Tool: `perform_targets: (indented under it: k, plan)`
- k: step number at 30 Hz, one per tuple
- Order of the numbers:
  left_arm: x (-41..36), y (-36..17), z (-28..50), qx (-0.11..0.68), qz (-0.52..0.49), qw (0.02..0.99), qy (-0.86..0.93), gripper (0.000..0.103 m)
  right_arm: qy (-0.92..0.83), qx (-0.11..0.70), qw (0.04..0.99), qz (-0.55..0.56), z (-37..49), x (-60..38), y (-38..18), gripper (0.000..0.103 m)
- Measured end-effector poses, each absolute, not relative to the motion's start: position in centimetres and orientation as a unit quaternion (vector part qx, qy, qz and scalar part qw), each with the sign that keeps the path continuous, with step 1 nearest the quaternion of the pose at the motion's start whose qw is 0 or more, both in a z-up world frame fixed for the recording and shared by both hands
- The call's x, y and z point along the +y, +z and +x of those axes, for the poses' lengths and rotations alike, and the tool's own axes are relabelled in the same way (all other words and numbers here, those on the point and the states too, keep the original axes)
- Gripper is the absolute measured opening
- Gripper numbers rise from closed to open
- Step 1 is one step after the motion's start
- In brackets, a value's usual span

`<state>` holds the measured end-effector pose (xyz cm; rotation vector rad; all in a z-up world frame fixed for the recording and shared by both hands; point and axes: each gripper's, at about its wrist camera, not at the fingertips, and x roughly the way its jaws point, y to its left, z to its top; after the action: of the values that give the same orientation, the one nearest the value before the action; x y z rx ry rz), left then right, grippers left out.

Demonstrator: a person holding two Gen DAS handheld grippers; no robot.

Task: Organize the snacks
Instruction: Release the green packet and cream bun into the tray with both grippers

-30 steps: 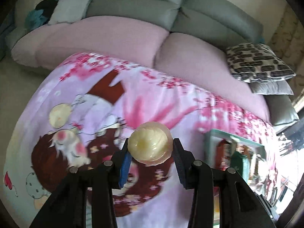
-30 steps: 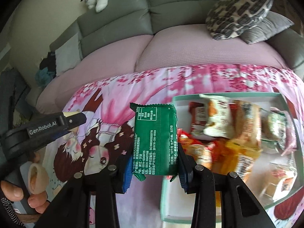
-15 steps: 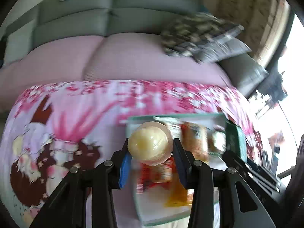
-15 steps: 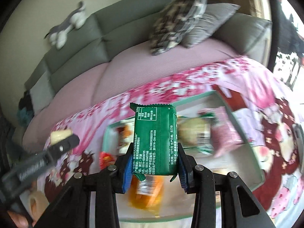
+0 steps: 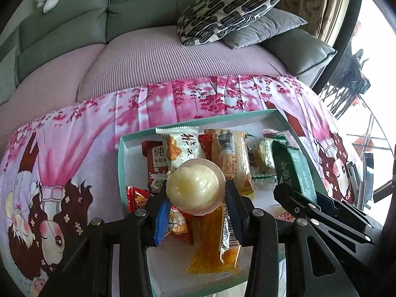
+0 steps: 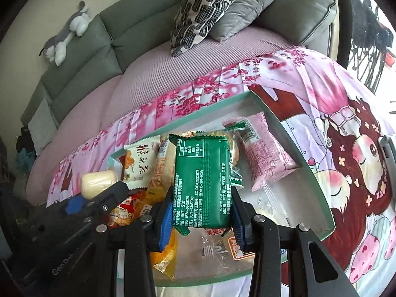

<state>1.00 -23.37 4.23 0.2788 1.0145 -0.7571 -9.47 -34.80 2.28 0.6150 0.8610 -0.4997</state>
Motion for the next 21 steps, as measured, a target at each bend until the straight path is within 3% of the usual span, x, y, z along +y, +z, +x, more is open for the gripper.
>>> perform_targets:
  k: [5,9,13,21]
  plan:
    - [-23.2,4.4,0.6,0.472,0.129,0.795,-0.358,0.046,-0.236,0.393,0.838,0.297,-10.1,-35.1,2.9,0.044]
    - [-22.7,5.2,0.2,0.466,0.123,0.799,-0.36,0.059,-0.239,0.39,0.84,0.292,-10.4,-35.0,3.2,0.044]
    - [-21.4,5.7,0.2,0.467,0.124,0.811,-0.33,0.063,-0.238,0.394,0.842,0.282,-10.6,-34.6,3.5,0.044]
    - [-16.9,4.5,1.6,0.49,0.114,0.83,-0.242,0.081,-0.222,0.404,0.847,0.266,-11.0,-32.1,3.1,0.074]
